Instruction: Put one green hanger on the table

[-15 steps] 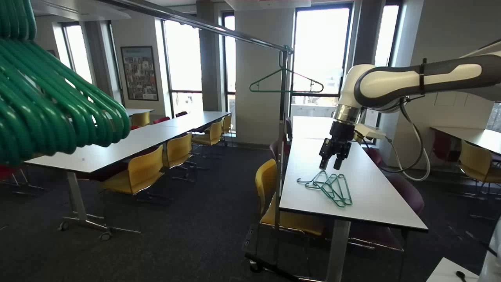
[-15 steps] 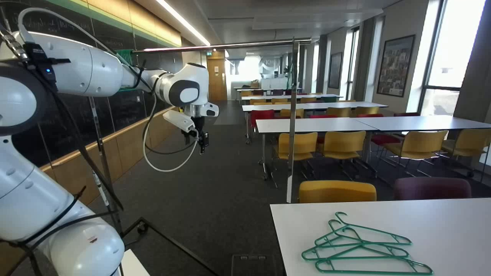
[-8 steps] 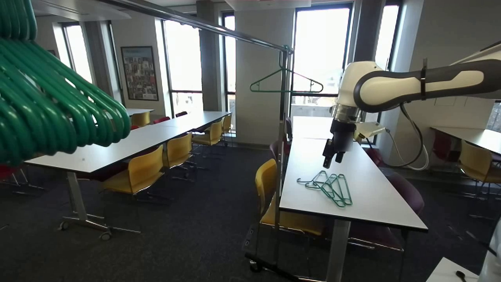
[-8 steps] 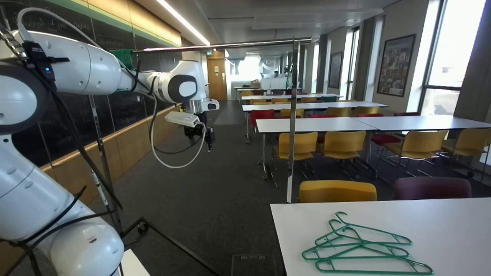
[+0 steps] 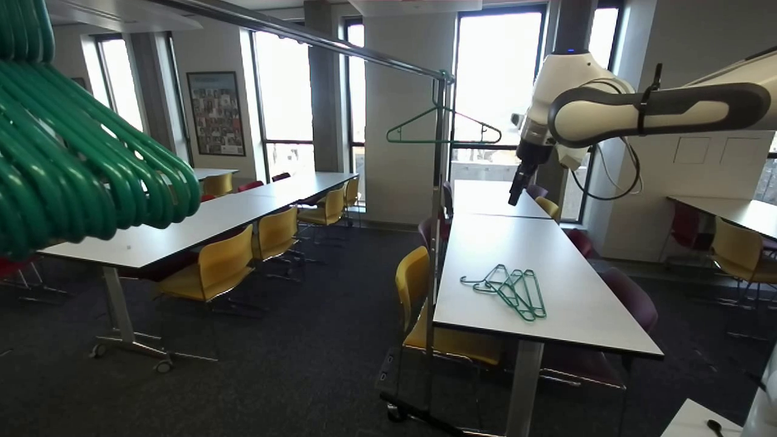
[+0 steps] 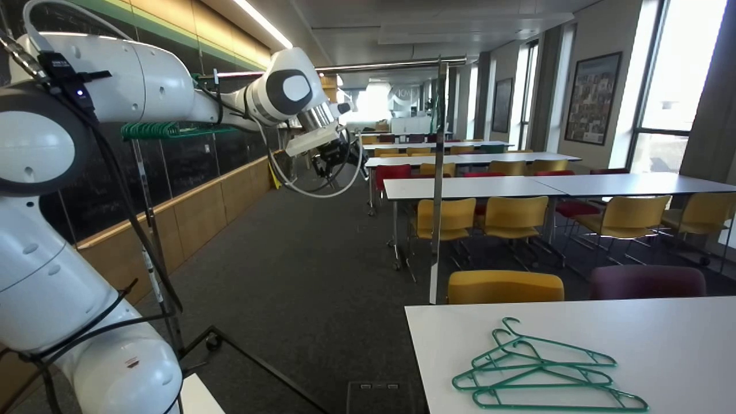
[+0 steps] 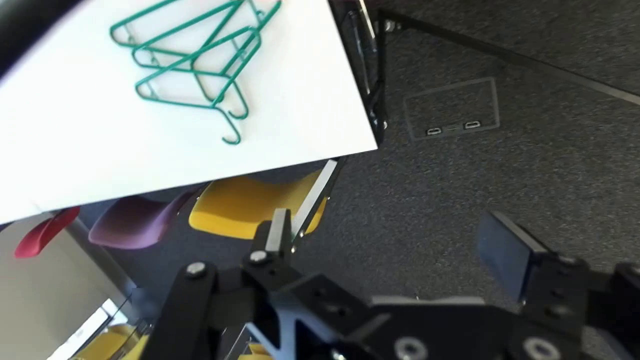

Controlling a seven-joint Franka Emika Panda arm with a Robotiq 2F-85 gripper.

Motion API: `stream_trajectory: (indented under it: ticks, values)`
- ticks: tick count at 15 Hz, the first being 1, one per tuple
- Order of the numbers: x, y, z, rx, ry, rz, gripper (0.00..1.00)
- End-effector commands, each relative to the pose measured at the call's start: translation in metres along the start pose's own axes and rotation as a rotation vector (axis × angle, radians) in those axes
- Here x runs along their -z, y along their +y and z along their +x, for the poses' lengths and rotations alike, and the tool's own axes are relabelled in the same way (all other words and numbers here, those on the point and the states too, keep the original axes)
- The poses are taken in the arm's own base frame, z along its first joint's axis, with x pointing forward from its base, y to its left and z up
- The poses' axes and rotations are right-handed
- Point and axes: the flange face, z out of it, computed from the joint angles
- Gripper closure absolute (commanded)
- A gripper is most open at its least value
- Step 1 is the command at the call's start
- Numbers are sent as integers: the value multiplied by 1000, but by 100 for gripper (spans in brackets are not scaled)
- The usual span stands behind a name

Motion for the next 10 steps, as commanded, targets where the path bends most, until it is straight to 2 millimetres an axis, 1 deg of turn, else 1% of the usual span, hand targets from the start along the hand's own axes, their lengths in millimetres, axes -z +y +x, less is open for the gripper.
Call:
stream_trajectory:
  ticks: [1,2,5,6,7,10]
  values:
    - [28,33,23,146,74,-112,0]
    - [33,40,24,-60,88,-17,0]
    - [46,48,29,-181,189,5,0]
    - [35,38,23,-106,132,-8,0]
    - [38,41,25,-134,150,-3,0]
    - [39,41,25,-157,157,2,0]
